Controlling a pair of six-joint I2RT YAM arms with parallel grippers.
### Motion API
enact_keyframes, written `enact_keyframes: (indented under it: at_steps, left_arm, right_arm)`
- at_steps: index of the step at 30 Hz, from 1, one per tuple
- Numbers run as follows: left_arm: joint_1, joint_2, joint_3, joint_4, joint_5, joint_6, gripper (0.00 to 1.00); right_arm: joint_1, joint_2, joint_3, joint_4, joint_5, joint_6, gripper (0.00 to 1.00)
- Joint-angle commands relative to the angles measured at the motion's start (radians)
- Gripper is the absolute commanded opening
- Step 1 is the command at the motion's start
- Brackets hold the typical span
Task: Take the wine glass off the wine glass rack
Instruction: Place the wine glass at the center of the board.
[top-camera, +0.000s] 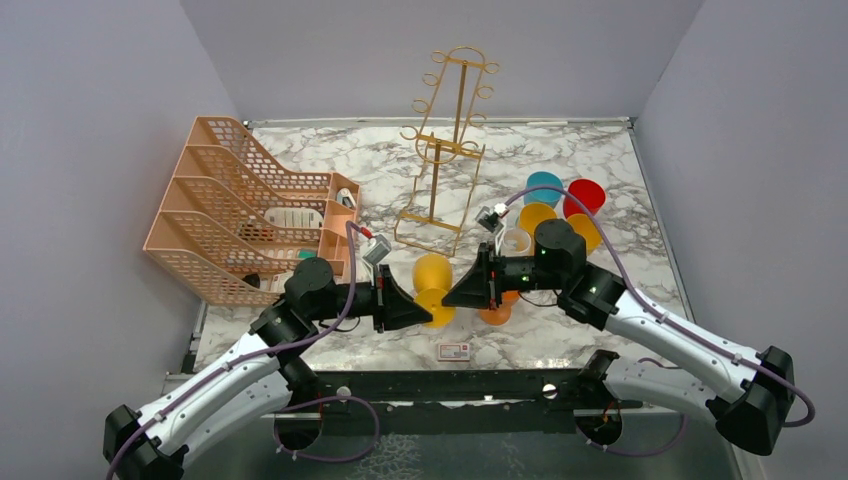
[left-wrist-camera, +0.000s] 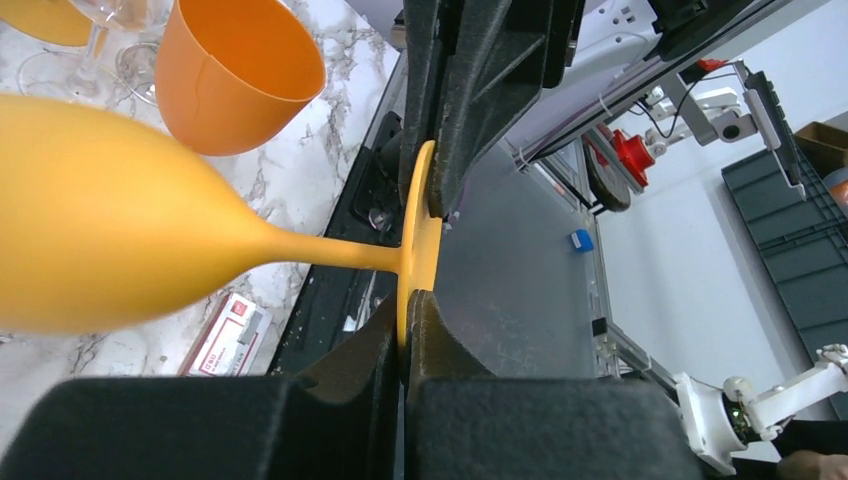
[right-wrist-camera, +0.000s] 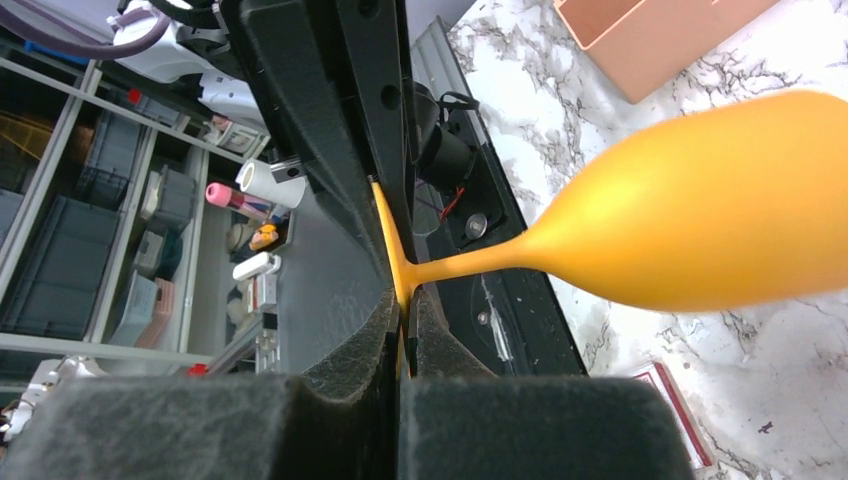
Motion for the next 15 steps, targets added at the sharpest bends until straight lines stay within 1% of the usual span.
enact_keyframes:
  at_steps: [1,5,7,10,11,13,15]
  left_arm:
    - [-0.005,-0.002,0.017,-0.008,-0.033,0.071,0.00]
    - [-0.006,-0.037,0.022,-0.033,-0.040,0.144,0.00]
    - [-0.005,-0.062,0.023,-0.038,-0.012,0.202,0.00]
    - [-0.006,-0.098,0.018,-0.047,0.060,0.316,0.00]
    - [-0.006,-0.110,0.015,-0.055,0.089,0.382,0.00]
    - [-0.006,-0.123,0.015,-0.092,0.131,0.476,0.00]
    - [-0.006,-0.131,0.011,-0.140,0.145,0.555,0.00]
  right_arm:
    - [0.006,-0.014,0.015,0.062,-0.042,-0.004,0.07]
    - [0.006,-0.051,0.022,0.015,0.019,-0.028,0.25]
    - [0.006,-0.086,0.024,-0.012,0.059,-0.048,0.34]
    - [0.005,-0.137,0.027,-0.062,0.150,-0.080,0.43]
    - [0.006,-0.154,0.026,-0.082,0.195,-0.088,0.45]
    - [0.006,-0.197,0.026,-0.128,0.296,-0.085,0.48]
    - [0.006,-0.242,0.021,-0.151,0.397,-0.078,0.50]
